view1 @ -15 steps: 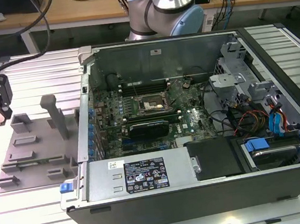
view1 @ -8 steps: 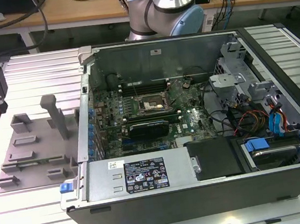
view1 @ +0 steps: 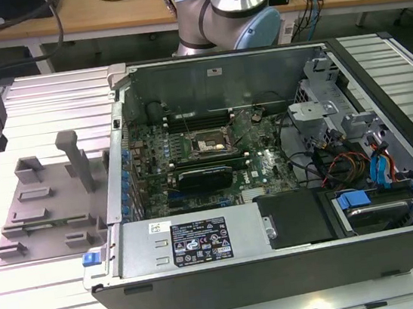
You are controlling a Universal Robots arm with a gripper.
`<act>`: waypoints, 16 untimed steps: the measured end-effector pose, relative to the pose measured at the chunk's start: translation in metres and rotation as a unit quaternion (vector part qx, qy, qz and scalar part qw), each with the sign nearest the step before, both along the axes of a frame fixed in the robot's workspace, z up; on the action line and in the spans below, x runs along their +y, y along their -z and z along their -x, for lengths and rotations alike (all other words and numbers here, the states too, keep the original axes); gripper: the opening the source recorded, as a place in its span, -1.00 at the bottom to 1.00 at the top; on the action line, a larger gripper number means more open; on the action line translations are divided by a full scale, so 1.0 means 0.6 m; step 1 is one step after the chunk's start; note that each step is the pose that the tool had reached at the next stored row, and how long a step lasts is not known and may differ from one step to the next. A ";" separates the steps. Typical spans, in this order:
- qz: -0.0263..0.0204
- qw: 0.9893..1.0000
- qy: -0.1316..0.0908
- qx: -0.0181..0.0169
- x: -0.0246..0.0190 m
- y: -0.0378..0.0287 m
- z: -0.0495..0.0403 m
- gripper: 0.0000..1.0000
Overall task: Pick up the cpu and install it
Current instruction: 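Pick up the cpu and move it towards the insertion slot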
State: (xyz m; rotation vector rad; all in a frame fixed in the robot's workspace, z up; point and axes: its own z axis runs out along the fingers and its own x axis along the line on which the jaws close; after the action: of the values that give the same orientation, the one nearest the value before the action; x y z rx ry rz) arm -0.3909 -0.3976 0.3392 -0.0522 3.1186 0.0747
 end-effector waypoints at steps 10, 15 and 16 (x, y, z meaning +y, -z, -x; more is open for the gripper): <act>0.000 1.000 0.000 0.000 0.0001 -0.022 0.000 0.09; 0.000 1.000 0.000 0.000 0.0001 -0.032 0.000 0.09; 0.000 1.000 0.000 0.000 0.0001 -0.033 0.000 0.09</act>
State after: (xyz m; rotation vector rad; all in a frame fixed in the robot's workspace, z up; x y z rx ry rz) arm -0.3909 -0.3976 0.3591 -0.0522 3.1179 0.0749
